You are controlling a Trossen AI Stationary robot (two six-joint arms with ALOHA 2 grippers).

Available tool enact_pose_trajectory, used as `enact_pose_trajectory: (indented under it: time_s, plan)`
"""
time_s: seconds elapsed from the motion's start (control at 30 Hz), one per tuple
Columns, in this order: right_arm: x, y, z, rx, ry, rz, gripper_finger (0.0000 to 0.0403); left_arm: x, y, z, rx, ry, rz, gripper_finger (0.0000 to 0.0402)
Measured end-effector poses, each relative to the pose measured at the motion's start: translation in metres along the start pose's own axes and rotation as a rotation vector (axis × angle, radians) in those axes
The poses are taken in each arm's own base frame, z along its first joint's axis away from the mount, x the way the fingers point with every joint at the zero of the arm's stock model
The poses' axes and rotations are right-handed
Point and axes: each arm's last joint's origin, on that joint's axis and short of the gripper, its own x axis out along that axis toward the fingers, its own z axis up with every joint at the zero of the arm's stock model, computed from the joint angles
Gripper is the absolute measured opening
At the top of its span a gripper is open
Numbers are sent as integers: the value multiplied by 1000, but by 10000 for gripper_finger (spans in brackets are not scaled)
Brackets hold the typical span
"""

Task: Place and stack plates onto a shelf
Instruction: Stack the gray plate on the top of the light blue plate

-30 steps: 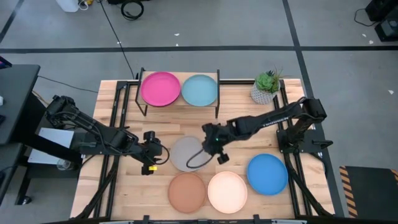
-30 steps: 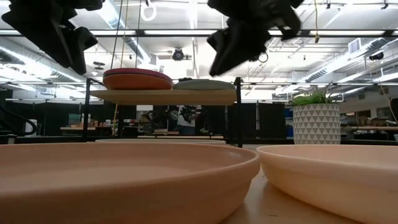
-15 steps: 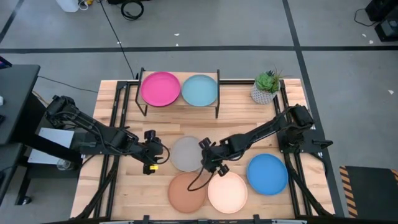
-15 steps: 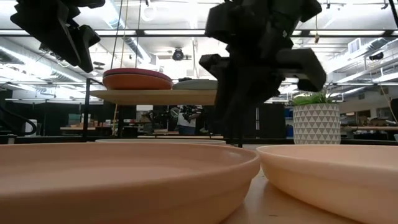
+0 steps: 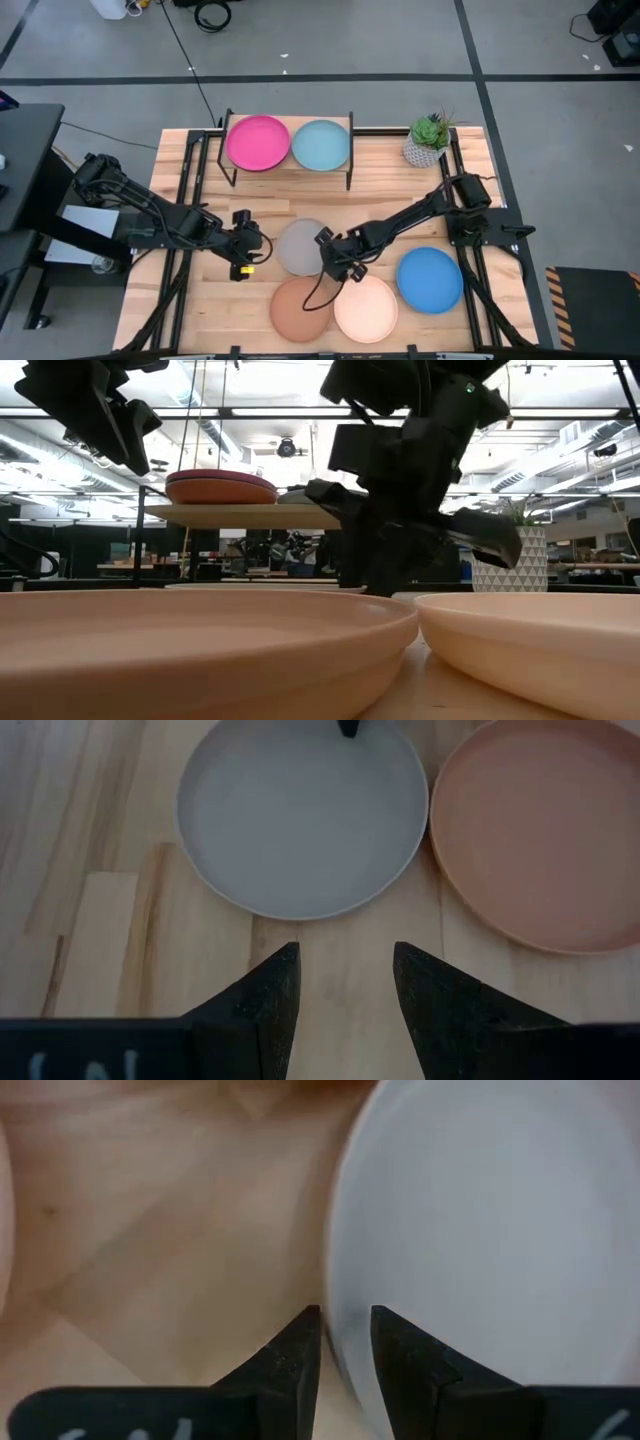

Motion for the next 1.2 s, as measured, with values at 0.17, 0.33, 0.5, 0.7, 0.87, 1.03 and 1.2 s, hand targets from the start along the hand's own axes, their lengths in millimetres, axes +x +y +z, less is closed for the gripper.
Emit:
enact_pose_trajectory:
  time_s: [0.17, 0.33, 0.5, 0.7, 0.87, 1.03, 1.2]
  plan:
    - [3, -2, -2, -24, 14, -3, 81, 0, 0, 1, -3, -7, -4, 169]
    - [-2, -1, -4, -40, 54, -33, 35, 0, 0, 0, -1, -2, -3, 169]
    - [-19, 3, 1, -60, 84, -85, 14, 0, 0, 0, -2, -3, -6, 169]
    - [-60, 3, 12, -82, 79, -215, 30, 0, 0, 1, -2, -4, -7, 169]
    - [-105, -1, 18, -88, -24, -280, 14, 0, 0, 1, -2, -5, -7, 169]
    - [-142, -24, 9, -50, -52, -442, 25, 0, -1, 1, -2, -5, -8, 169]
    - [-158, -63, -15, 11, -120, -495, 30, 0, -1, 1, -2, -6, -8, 169]
